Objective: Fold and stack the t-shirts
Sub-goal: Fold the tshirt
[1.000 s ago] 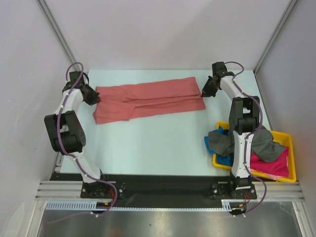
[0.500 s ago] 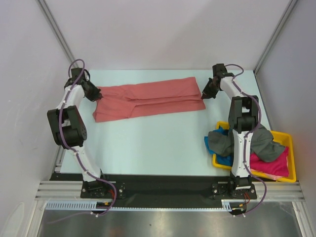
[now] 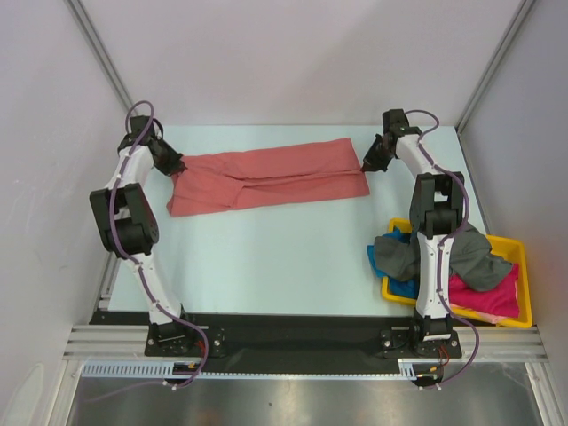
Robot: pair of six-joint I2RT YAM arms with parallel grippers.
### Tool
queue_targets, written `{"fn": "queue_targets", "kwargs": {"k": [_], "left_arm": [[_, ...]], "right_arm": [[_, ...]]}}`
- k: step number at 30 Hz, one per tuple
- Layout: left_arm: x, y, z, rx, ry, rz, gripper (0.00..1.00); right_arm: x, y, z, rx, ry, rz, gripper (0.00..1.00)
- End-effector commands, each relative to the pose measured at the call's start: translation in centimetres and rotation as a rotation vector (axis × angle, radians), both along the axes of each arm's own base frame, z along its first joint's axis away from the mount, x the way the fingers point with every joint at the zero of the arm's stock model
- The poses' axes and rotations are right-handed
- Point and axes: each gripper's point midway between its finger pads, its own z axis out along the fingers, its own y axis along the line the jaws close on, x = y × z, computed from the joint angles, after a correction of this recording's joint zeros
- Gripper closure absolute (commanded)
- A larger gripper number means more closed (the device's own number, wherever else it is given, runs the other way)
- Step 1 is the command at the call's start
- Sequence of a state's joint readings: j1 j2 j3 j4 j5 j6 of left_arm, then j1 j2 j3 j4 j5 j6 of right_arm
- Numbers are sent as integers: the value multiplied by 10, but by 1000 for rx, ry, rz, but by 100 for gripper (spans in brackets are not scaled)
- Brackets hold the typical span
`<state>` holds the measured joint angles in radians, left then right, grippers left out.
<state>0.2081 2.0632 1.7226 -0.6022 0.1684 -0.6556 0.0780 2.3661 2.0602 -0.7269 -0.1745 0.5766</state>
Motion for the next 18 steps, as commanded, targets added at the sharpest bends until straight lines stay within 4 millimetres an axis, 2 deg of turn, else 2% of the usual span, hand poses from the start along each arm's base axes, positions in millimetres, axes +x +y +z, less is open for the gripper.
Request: {"fn": "queue_targets", "kwargs": {"k": [1,18], "left_arm": [[15,-2,16,-9,-43,-1,100],[9,12,-4,5,16,35,100]], "right_arm": [[11,-1,7,14,-25,-13,100],[20,-7,3,20,-27,-27,99]]}}
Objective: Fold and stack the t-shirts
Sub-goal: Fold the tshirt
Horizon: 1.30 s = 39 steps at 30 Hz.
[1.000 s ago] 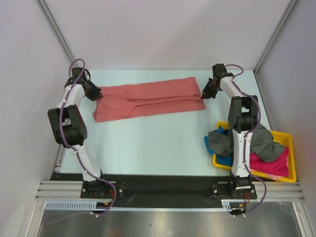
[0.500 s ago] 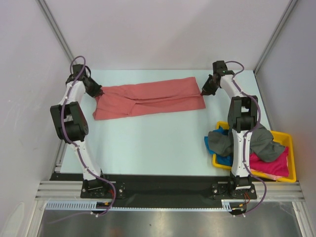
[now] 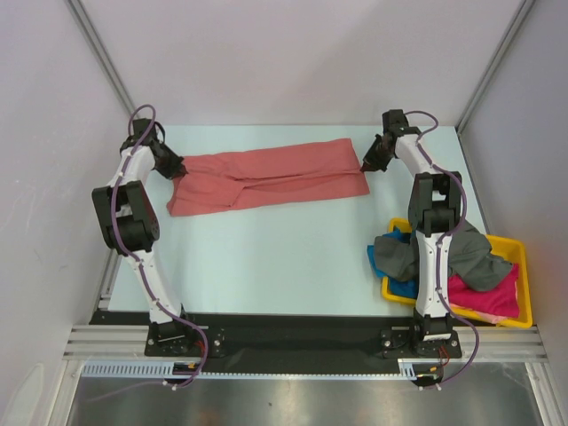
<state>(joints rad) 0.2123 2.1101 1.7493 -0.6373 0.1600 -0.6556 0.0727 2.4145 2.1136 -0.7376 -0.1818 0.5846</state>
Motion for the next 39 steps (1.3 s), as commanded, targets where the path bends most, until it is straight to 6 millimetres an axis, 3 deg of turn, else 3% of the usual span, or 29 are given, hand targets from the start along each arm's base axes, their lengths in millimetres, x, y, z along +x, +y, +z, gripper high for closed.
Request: {"fn": "queue_targets", "kwargs": {"k": [1,7,9,11,15,17,18,19,21,23,24,26,27,28,29,30,31,33,34,37,39], "left_arm": [[13,9,15,10,-44,26,100],[20,9,16,4,-66,17,100],[21,9,15,7,-69,15,100],[23,8,16,8,-74,6,98],[30,14,31,44,-112,-18,79],[30,17,46,84,-136,-20,71],[27,19,51,116,-136,-28,66],[24,20,58,149,-137,-26,63],[11,28,80,227,-138,-5,51],[0,27,87,283,-127,1,47],[-5,23,103,300,-161,-10,48],[-12,-3,101,295,-157,-93,53],[-15,-17,101,284,-157,-135,61],[-20,-48,94,229,-153,-212,65],[-23,-67,89,193,-149,-257,68],[-23,-84,86,164,-163,-296,72],[-31,-118,74,127,-149,-374,77],[-34,-144,64,112,-143,-418,81],[-40,-169,50,95,-124,-470,83],[-43,-212,29,92,-110,-550,90],[-41,-223,23,110,-95,-547,97]], "right_arm": [[12,-8,9,9,-28,-24,98],[18,-8,10,19,-40,-25,93],[23,-8,13,27,-54,-19,86],[24,-15,13,15,-54,-18,72],[32,-46,44,-81,-99,-12,56],[19,-50,49,-119,-69,14,50],[14,-47,71,-130,-100,35,47],[6,-46,62,-133,-80,52,44],[-4,-31,80,-143,-119,89,41],[-11,-16,77,-118,-119,117,41],[-13,-3,76,-95,-119,140,42],[-19,14,71,-53,-91,164,47],[-23,27,68,-52,-86,191,48],[-23,32,65,-54,-85,205,50],[-24,36,63,-60,-86,219,51],[-24,38,60,-65,-85,223,53],[-22,39,57,-60,-82,221,60],[-20,38,56,-49,-80,209,64],[-20,34,54,-48,-72,199,67],[-18,32,50,-40,-65,199,73],[-20,31,47,-41,-55,201,74]]}}
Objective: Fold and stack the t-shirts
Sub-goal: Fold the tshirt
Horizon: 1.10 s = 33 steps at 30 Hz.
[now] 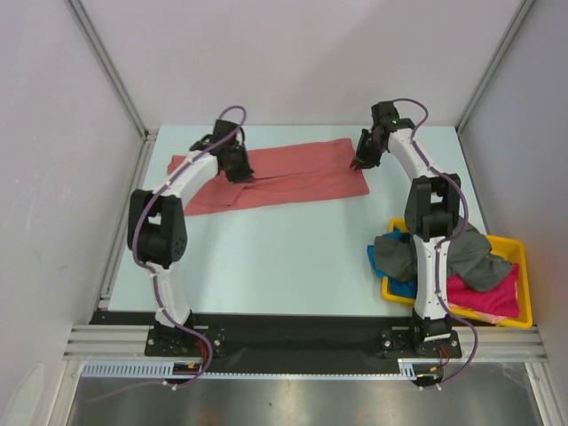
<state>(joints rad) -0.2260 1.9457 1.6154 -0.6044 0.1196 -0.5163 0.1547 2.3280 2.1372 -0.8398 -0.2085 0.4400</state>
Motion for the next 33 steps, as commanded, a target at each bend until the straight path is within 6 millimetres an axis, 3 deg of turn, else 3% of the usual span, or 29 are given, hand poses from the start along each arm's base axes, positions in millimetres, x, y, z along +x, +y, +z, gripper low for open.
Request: {"fn": "queue_targets", "kwargs": {"k": [1,3,6,8,11,20,29,33], "left_arm": [[3,-29,-13,21,-3,-30,100],[7,-21,-28,144,-1,29,100],[11,-26,-39,261,-22,56,100],[14,-24,-54,291,-3,64,100],[21,-24,-61,306,6,65,100],[46,-20,-64,315,-26,79,100],[71,6,-83,344,3,108,100],[82,11,-78,348,-19,112,99]], "right_arm": [[7,-11,1,6,-9,-17,75],[6,-11,0,3,-6,-17,75],[3,-11,-2,0,1,-18,75],[1,-12,-4,-4,6,-18,75],[-2,-14,-6,-16,12,-14,75],[-7,-19,-11,-35,24,-6,75],[-7,-11,-14,-16,31,-1,74],[-3,-9,-12,-9,23,-3,72]]}}
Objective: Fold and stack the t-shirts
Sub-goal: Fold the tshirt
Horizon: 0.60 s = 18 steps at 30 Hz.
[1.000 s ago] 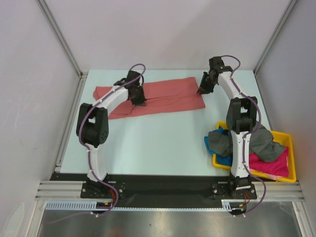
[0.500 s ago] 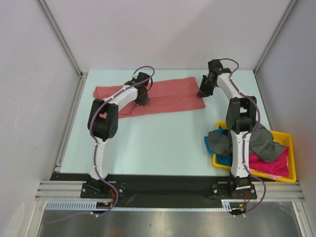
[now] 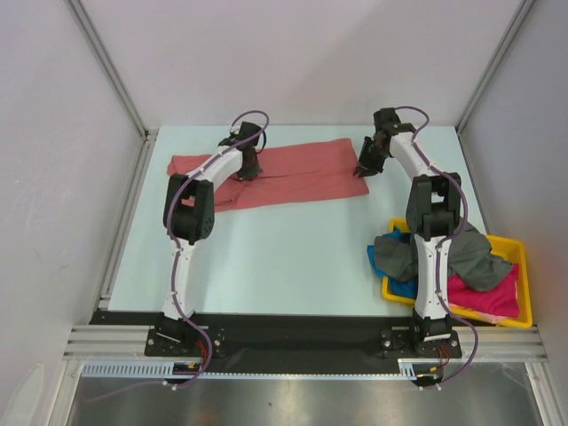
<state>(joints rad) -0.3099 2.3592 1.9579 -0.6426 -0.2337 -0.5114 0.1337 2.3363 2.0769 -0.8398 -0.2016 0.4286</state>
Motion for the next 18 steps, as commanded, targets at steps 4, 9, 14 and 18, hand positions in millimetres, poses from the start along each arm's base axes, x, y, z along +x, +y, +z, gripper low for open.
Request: {"fn": "queue_targets", "kwargs": {"k": [4,9,14,18], "left_arm": [[27,5,23,21,-92,-23,100],[30,-3,32,-4,-90,-44,100],[6,-12,51,-31,-101,-73,100],[-14,-14,61,-75,-83,-68,100]], "right_arm": [[10,8,8,9,-34,14,69],[20,7,7,-7,-49,3,66],[27,6,4,-9,-66,-6,65],[42,5,0,8,-92,-30,69]]}}
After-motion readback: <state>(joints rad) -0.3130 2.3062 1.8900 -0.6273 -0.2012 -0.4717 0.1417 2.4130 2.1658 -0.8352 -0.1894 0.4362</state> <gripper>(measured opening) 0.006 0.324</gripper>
